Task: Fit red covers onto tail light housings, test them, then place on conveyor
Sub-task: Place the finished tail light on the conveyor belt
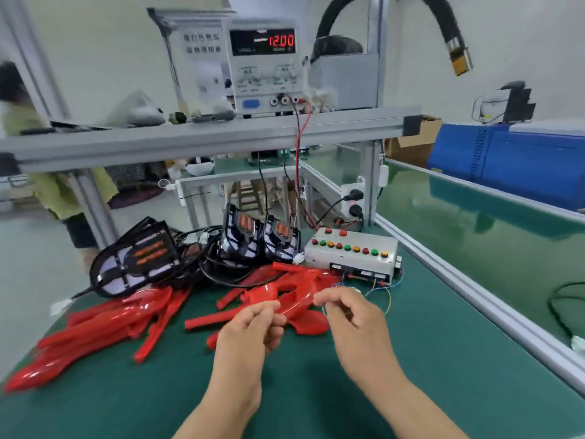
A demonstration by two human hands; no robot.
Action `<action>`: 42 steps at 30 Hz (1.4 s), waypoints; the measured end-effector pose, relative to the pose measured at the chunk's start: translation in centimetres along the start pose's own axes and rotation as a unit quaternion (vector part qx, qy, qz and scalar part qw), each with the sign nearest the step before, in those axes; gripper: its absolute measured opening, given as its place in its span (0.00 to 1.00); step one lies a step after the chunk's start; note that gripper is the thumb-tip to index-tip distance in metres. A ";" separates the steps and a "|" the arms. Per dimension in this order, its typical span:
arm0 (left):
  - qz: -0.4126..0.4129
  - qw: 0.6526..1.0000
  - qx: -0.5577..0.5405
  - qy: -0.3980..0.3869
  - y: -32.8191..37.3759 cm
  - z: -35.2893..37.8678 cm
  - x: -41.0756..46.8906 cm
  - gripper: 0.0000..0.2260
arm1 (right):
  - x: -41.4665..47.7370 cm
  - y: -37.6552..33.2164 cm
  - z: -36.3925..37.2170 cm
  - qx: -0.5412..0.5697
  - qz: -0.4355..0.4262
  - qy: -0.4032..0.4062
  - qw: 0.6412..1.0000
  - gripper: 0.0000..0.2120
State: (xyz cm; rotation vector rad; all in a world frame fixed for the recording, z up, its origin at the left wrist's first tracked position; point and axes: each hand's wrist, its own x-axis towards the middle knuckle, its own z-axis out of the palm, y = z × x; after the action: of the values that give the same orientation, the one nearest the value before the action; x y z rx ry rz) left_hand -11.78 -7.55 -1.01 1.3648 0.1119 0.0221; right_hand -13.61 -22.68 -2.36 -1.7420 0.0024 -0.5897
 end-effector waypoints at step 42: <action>0.141 0.838 0.474 0.230 5.3 -15.2 15.8 0.06 | 3.3 0.8 12.9 -0.003 0.043 -0.150 0.988 0.21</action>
State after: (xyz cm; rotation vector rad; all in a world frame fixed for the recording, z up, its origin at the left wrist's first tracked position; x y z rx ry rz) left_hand 2.80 9.68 0.07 2.3457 0.3593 0.6204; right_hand -5.52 -12.10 -3.60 -1.8127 -0.1305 -0.2598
